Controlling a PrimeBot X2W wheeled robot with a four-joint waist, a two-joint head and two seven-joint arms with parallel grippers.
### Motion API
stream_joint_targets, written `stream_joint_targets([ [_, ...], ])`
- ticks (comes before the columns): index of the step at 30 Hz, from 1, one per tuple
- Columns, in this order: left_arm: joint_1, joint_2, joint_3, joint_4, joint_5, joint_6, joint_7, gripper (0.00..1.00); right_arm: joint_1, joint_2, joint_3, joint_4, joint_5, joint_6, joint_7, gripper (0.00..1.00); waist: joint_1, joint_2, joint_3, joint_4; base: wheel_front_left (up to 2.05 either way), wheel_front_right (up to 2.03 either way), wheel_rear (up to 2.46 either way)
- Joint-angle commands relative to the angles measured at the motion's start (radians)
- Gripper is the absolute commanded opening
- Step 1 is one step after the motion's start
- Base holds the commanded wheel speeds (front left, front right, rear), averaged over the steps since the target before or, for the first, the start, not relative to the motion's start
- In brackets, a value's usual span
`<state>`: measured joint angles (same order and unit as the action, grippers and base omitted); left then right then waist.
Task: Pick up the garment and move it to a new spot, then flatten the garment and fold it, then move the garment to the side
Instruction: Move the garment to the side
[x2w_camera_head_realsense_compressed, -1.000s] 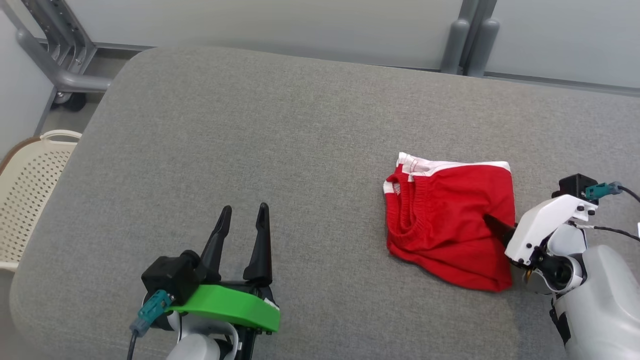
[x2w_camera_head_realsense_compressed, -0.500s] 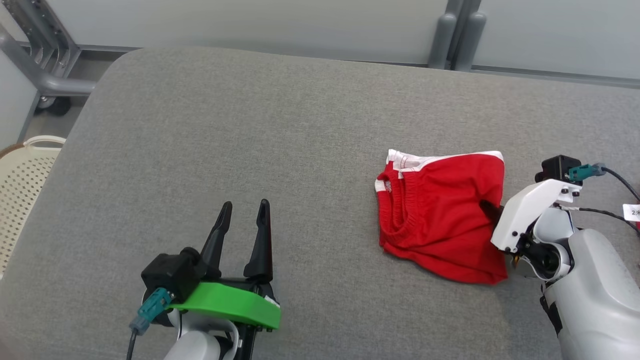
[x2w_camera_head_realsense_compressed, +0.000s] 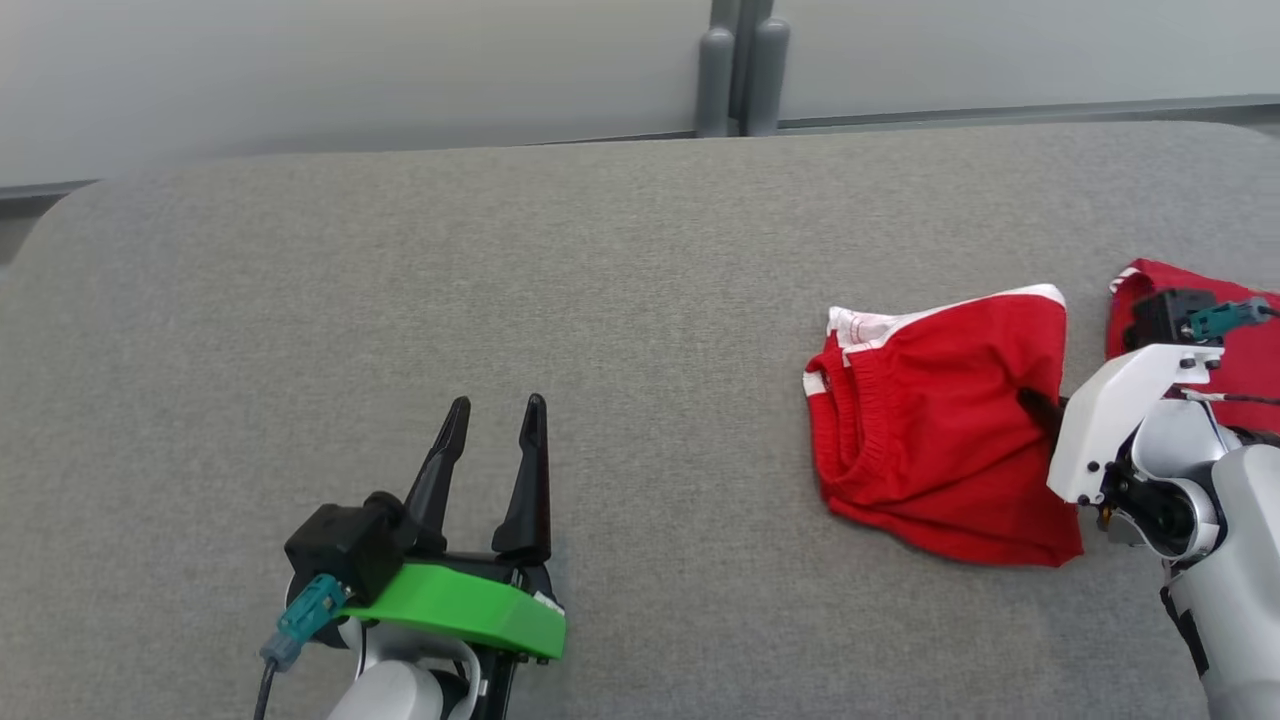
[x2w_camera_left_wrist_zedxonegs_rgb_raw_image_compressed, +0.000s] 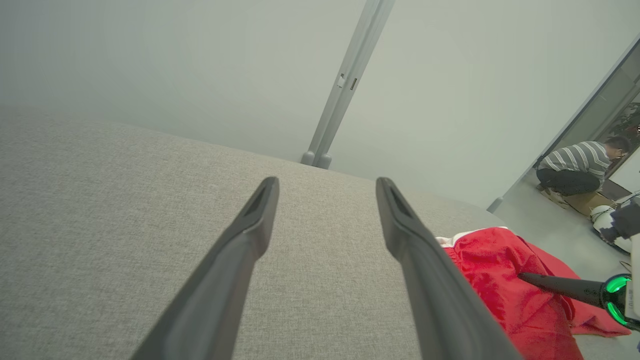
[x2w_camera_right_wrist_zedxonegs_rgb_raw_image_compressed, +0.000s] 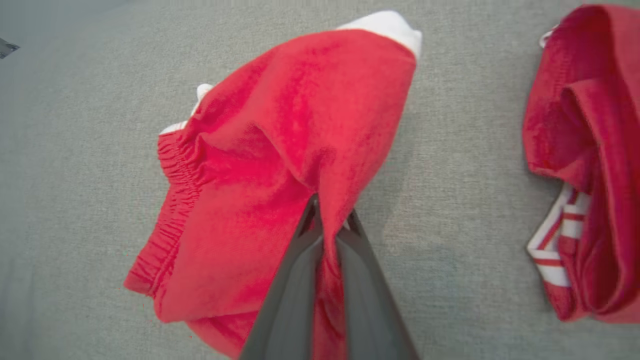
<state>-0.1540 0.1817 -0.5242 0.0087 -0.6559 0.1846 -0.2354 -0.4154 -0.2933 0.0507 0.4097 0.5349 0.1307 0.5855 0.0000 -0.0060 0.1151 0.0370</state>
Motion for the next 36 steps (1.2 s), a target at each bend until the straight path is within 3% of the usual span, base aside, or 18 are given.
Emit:
stream_joint_targets([
  [1,-0.017,0.005,-0.003,-0.001,0.011,0.000,0.000,1.00,0.001,-0.008,-0.005,-0.010,-0.009,0.000,0.003,0.00,0.0000,0.0060,-0.001,-0.095,0.00,0.00,0.00],
  [12,-0.053,0.010,-0.011,0.012,0.028,0.001,0.000,1.00,-0.048,-0.002,-0.016,-0.042,-0.047,0.000,-0.002,0.00,0.0000,0.0060,0.024,-0.213,0.00,0.00,0.00],
  [25,-0.055,0.012,-0.012,0.031,0.021,0.000,-0.002,1.00,-0.111,0.023,-0.019,-0.022,-0.059,0.000,-0.036,0.00,0.0000,0.0060,0.025,-0.208,0.00,0.00,0.00],
  [36,-0.044,0.013,-0.007,0.024,0.012,0.009,-0.006,1.00,-0.162,-0.094,0.011,-0.130,-0.087,0.000,0.059,0.00,0.0000,0.0060,0.021,-0.199,0.00,0.00,0.00],
])
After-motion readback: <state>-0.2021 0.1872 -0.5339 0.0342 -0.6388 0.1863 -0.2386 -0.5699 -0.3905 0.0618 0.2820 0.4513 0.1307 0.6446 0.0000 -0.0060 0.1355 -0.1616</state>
